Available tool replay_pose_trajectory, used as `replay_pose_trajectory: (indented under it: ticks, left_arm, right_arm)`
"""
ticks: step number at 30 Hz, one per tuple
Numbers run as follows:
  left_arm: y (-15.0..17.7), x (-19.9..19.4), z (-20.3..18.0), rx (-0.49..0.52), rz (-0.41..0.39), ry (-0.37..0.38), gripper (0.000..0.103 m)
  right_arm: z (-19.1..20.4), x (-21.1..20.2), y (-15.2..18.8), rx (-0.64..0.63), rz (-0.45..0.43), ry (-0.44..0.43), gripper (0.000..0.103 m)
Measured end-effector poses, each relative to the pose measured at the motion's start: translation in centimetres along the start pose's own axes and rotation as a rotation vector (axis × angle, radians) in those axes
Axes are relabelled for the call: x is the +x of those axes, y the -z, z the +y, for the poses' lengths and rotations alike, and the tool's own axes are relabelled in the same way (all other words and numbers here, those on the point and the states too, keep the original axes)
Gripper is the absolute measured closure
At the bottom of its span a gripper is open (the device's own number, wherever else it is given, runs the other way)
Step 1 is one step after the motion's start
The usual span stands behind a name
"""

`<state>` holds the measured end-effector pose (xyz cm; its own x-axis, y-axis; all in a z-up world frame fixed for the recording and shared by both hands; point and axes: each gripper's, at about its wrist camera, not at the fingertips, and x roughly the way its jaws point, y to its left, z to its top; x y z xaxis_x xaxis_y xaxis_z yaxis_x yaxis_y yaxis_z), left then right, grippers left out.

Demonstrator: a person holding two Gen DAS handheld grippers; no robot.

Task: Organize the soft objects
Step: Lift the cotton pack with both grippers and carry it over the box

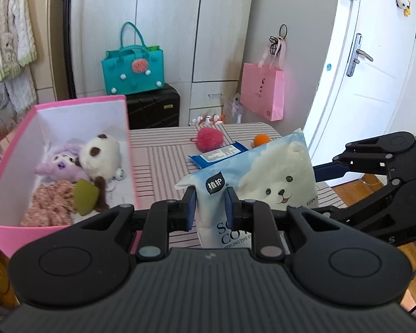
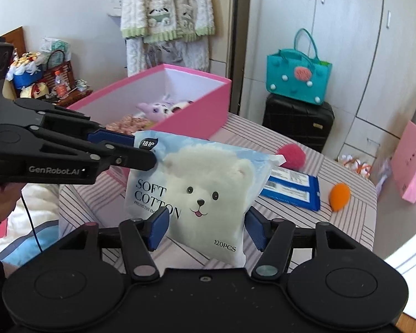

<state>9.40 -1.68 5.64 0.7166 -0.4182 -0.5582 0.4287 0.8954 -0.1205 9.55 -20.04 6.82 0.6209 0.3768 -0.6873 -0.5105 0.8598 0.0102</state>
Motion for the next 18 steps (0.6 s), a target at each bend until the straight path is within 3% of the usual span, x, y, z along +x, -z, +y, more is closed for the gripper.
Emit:
replay_pose_trajectory:
  ticks: [18]
  left_arm:
    - [-2.6,-4.9,5.6,0.003,-0.086,-0.114,0.083]
  right_arm:
    - [5.4,0.7,-6.2,-0.144,-0.098,-0.040,0.033]
